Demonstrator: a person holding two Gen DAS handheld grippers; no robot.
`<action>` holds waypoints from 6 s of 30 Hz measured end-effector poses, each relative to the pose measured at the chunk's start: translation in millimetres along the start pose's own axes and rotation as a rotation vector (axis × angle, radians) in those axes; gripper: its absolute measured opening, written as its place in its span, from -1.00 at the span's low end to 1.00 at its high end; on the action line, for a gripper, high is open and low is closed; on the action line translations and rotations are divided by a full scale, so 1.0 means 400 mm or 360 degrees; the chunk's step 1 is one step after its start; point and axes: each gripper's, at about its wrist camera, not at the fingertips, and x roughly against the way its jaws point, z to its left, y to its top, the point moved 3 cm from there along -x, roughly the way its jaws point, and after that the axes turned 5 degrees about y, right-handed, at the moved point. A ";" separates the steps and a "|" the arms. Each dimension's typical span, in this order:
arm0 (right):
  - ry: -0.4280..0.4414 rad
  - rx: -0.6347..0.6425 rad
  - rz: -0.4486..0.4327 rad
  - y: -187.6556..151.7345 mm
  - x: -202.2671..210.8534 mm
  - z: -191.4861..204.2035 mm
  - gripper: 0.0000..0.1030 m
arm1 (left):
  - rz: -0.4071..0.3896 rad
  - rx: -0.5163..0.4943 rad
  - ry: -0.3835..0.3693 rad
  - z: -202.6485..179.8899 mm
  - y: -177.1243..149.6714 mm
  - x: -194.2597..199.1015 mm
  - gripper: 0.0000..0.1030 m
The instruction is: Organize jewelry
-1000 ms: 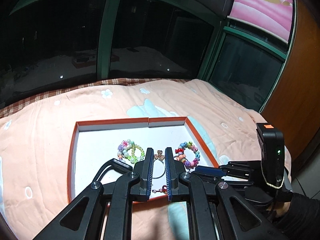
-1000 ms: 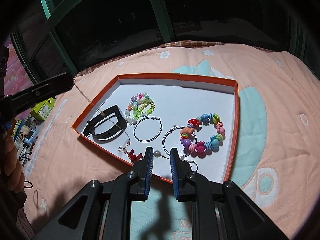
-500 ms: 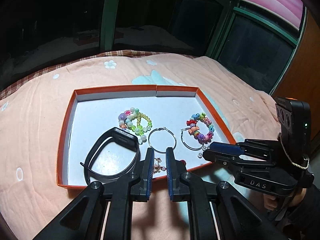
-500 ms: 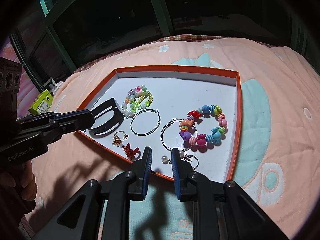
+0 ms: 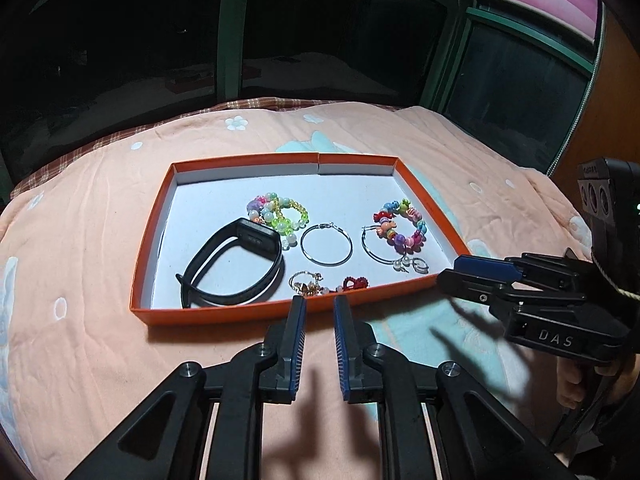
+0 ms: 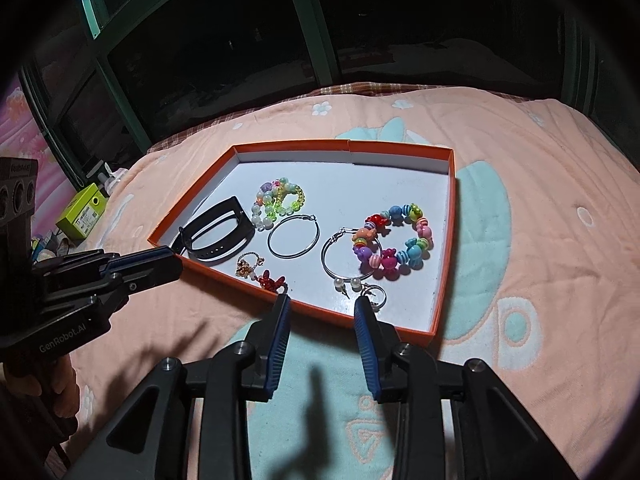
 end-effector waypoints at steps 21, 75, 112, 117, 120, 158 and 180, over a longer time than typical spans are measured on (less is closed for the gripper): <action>-0.0162 0.0044 -0.0106 -0.092 0.030 0.023 -0.05 | -0.0149 0.0096 0.0208 0.045 -0.129 0.065 0.20; -0.0299 0.0153 -0.0150 -0.127 0.017 0.050 1.00 | -0.0277 0.0221 0.0540 0.089 -0.200 0.109 1.00; -0.0298 0.0126 -0.0120 -0.128 0.009 0.042 1.00 | -0.0232 0.0275 0.0569 0.114 -0.203 0.099 1.00; -0.0297 0.0120 -0.0118 -0.127 0.010 0.039 1.00 | -0.0227 0.0290 0.0568 0.117 -0.206 0.100 1.00; -0.0297 0.0121 -0.0120 -0.127 0.010 0.039 1.00 | -0.0225 0.0289 0.0568 0.117 -0.205 0.099 1.00; -0.0295 0.0119 -0.0120 -0.128 0.010 0.042 1.00 | -0.0220 0.0292 0.0568 0.120 -0.207 0.098 1.00; -0.0295 0.0119 -0.0120 -0.128 0.009 0.042 1.00 | -0.0238 0.0269 0.0595 0.113 -0.206 0.106 1.00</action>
